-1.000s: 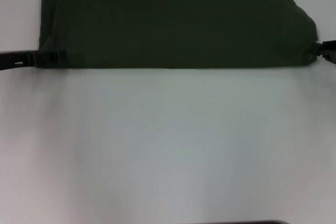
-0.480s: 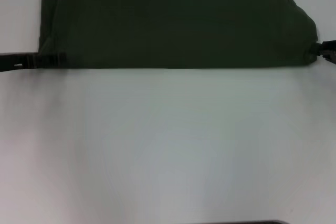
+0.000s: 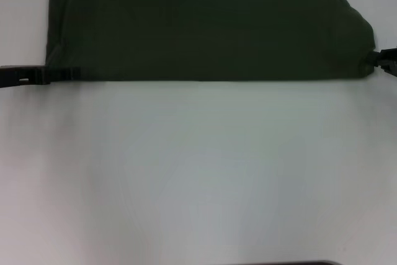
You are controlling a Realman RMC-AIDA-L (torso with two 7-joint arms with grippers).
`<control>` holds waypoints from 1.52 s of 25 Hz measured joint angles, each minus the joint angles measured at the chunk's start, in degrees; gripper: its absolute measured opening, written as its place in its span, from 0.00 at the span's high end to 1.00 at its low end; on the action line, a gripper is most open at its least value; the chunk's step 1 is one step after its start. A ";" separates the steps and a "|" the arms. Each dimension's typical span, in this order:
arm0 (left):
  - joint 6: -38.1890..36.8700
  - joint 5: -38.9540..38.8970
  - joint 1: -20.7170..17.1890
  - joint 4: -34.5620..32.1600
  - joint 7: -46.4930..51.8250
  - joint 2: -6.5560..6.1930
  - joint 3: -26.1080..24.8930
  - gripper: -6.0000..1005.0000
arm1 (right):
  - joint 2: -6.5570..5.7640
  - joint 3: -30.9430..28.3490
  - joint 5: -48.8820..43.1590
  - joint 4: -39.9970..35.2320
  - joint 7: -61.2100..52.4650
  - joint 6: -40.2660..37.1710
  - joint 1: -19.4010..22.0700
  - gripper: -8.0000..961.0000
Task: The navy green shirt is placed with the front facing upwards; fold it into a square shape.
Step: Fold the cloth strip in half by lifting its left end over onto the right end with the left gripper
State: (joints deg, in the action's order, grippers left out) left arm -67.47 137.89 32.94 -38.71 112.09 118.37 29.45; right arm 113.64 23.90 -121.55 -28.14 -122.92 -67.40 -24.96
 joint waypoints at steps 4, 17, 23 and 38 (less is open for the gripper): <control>-0.34 -0.22 0.11 -0.04 -0.37 0.14 0.00 0.08 | 0.00 0.00 0.00 0.02 0.02 0.01 0.00 0.98; -0.16 -0.48 1.03 -0.15 -0.99 0.37 0.00 0.08 | 0.00 0.00 0.00 0.02 0.05 0.09 0.00 0.98; -0.04 -0.51 0.99 -0.06 -1.13 0.37 0.00 0.09 | 0.00 0.00 0.00 -0.01 -0.06 0.08 0.00 0.98; 2.42 0.04 0.70 0.20 -0.94 0.46 0.61 0.35 | 0.00 -0.08 0.14 -0.29 -0.12 -0.02 0.00 0.98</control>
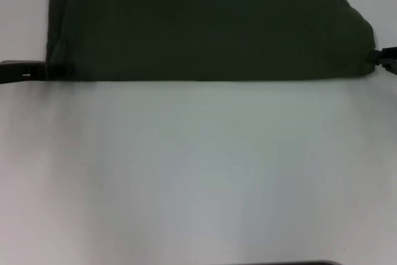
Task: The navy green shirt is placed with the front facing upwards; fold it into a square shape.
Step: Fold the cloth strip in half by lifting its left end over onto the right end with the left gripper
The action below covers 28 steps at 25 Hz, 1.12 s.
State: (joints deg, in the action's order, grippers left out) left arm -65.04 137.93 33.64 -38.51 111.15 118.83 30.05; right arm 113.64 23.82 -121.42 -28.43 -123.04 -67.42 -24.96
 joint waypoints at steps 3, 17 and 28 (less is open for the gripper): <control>0.06 -0.02 -0.02 -0.07 0.08 -0.01 -0.11 0.47 | 0.00 0.00 0.02 0.04 -0.01 0.02 0.00 0.98; 0.82 0.04 -0.27 0.09 0.20 -0.01 -0.08 0.96 | 0.00 -0.01 0.05 0.31 0.20 0.09 0.00 0.98; -2.29 -0.43 -1.34 -0.67 -0.22 -0.17 -1.32 0.97 | 0.00 -0.01 0.04 0.17 2.15 -1.32 1.10 0.98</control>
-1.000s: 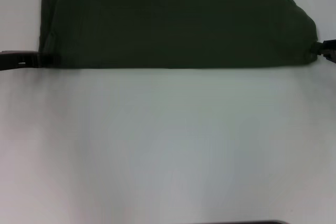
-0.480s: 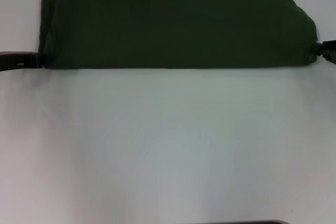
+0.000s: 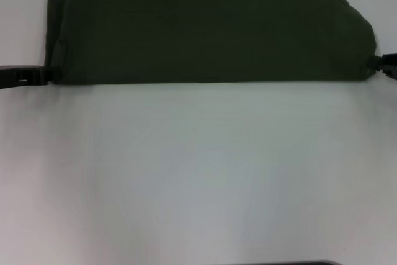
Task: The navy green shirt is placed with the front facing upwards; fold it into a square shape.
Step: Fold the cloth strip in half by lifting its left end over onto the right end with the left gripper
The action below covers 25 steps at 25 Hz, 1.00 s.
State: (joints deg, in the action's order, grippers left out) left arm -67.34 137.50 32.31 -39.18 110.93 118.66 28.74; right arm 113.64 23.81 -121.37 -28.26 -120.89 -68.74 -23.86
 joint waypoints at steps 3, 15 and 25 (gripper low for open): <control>-1.54 -0.01 -0.68 -0.88 -0.05 -0.12 -0.96 0.97 | 0.05 -0.13 0.00 0.10 1.87 -1.91 0.92 0.98; -9.14 0.24 -4.37 -3.82 -1.26 0.08 -1.50 0.97 | 0.09 -3.06 0.00 -0.05 5.74 -8.39 4.85 0.98; -21.91 0.29 -8.22 -5.85 -6.35 0.05 -7.38 0.97 | -0.04 -3.08 -0.16 -0.49 7.87 -15.65 8.39 0.98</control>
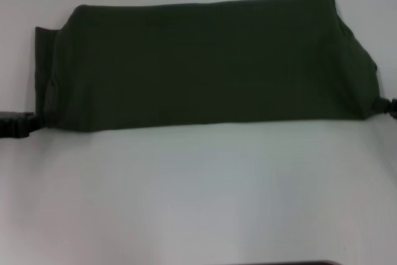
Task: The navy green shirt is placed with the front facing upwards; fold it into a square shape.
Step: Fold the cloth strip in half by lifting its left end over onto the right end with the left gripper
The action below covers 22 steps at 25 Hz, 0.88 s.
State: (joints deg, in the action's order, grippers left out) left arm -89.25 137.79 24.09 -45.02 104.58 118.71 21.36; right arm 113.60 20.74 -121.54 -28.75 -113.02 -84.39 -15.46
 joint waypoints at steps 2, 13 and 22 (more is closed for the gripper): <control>-2.63 0.04 -0.84 -0.36 -0.87 -0.15 -1.56 0.97 | 0.02 0.00 -0.12 -0.04 0.77 -2.04 1.16 0.98; -10.65 0.19 -5.77 -2.25 -1.95 0.03 -4.02 0.97 | 0.77 0.01 -0.27 0.03 4.25 -8.87 7.28 0.98; -12.02 0.51 -6.91 -1.33 -1.98 -0.58 -3.50 0.97 | 0.81 -2.41 -0.44 0.29 6.27 -11.07 9.32 0.98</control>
State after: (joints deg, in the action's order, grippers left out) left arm -101.27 138.30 17.18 -46.35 102.61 118.13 17.86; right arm 114.41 18.33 -121.98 -28.46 -106.75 -95.46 -6.14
